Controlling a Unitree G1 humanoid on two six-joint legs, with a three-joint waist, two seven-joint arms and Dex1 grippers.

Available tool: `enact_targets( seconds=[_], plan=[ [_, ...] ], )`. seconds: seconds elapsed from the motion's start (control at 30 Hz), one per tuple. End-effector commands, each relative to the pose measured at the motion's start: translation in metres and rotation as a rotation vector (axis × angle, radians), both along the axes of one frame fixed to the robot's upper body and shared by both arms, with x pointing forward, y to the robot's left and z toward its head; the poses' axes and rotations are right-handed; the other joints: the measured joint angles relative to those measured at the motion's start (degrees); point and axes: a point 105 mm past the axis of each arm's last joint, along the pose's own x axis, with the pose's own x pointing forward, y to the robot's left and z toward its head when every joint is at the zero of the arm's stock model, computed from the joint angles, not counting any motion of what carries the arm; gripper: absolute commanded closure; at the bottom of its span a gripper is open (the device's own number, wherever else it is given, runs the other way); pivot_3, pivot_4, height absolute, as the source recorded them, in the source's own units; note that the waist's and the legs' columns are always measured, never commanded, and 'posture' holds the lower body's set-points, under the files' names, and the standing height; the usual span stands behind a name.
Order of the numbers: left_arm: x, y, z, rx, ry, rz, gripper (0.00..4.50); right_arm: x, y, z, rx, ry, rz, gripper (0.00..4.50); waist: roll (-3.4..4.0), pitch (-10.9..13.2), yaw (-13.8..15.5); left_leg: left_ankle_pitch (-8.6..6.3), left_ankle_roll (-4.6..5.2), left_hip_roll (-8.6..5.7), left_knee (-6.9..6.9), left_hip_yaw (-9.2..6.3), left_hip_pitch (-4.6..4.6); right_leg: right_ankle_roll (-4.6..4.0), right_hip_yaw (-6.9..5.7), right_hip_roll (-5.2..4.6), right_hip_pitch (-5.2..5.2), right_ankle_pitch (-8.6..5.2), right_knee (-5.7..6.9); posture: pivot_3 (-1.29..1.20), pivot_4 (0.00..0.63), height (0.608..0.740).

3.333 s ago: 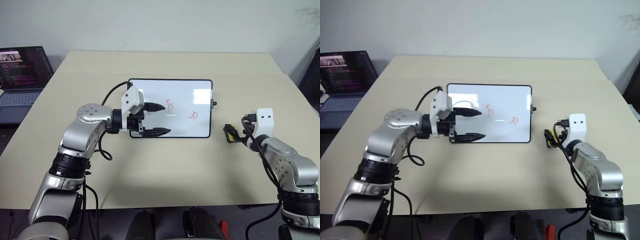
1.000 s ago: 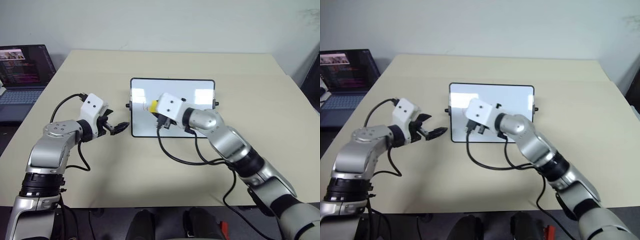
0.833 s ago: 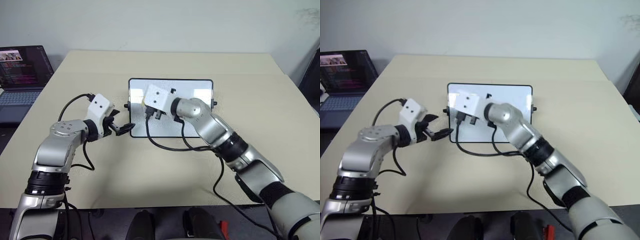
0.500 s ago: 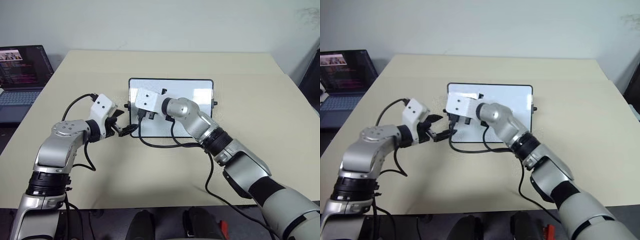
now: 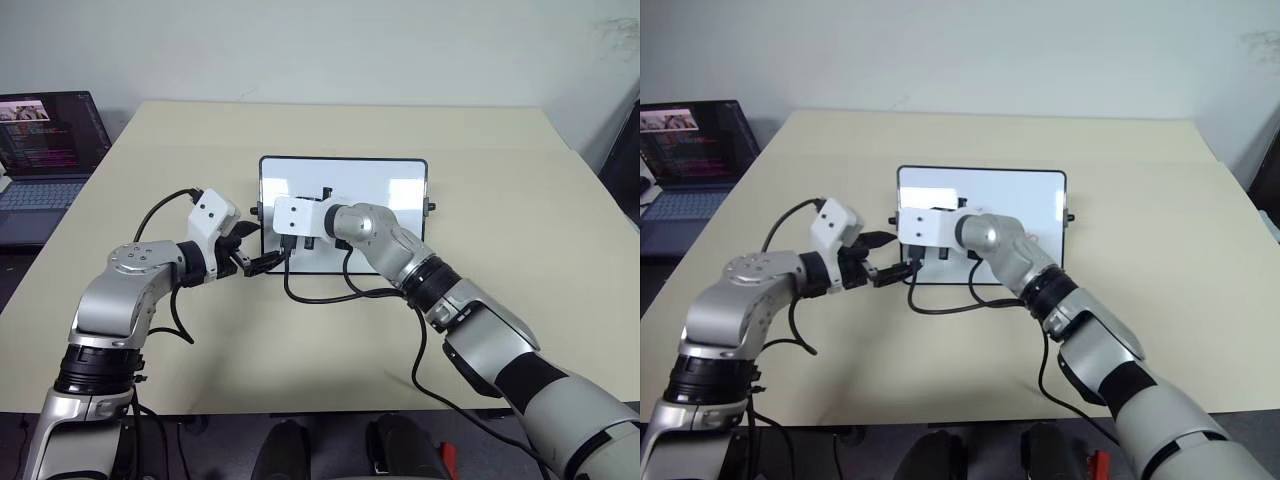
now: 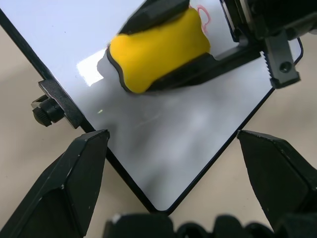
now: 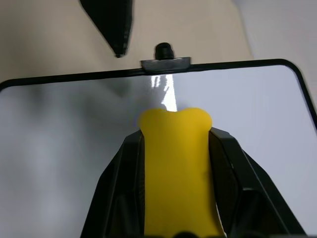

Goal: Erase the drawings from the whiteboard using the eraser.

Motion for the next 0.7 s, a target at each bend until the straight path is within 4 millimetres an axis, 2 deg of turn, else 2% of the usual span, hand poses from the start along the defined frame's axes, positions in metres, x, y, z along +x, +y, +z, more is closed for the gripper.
enact_targets(
  seconds=[0.03, 0.1, 0.27, 0.4, 0.7],
  plan=[
    [-0.003, -0.008, 0.009, -0.013, -0.038, -0.038, 0.0, 0.011, -0.005, 0.027, 0.042, -0.087, -0.041, 3.11, 0.0, 0.0, -0.01, 0.0, 0.0, 0.0, 0.01, 0.0, 0.0, 0.0, 0.0, 0.0, -0.01, 0.0, 0.04, 0.0, 0.15, 0.74],
    [-0.004, -0.008, 0.009, -0.013, -0.037, -0.039, 0.0, 0.011, -0.005, 0.024, 0.032, -0.076, -0.041, 3.11, 0.0, 0.0, -0.02, 0.01, -0.01, 0.0, 0.01, 0.0, 0.03, 0.0, 0.0, 0.0, -0.01, 0.0, 0.07, 0.0, 0.15, 0.74],
    [-0.003, -0.009, 0.008, -0.011, -0.036, -0.044, 0.0, 0.003, -0.019, -0.024, -0.142, 0.072, -0.007, 3.11, -0.01, -0.01, 0.0, 0.01, -0.01, 0.0, 0.0, 0.0, 0.03, -0.01, 0.0, 0.0, 0.0, -0.01, 0.05, 0.0, 0.15, 0.74],
    [-0.003, -0.009, 0.008, -0.01, -0.035, -0.046, 0.0, -0.001, -0.021, -0.031, -0.185, 0.099, 0.011, 3.11, -0.01, -0.01, 0.03, 0.01, -0.01, -0.04, 0.03, -0.01, 0.16, -0.01, -0.01, -0.01, 0.1, -0.01, 0.14, 0.0, 0.15, 0.74],
    [-0.004, -0.009, 0.007, -0.002, -0.032, -0.055, 0.0, 0.01, -0.003, 0.022, 0.059, -0.071, -0.037, 3.12, 0.0, 0.0, -0.02, 0.11, -0.12, -0.04, 0.05, -0.03, 0.33, -0.05, 0.0, 0.0, 0.14, -0.01, 0.41, 0.0, 0.15, 0.74]
  ],
)
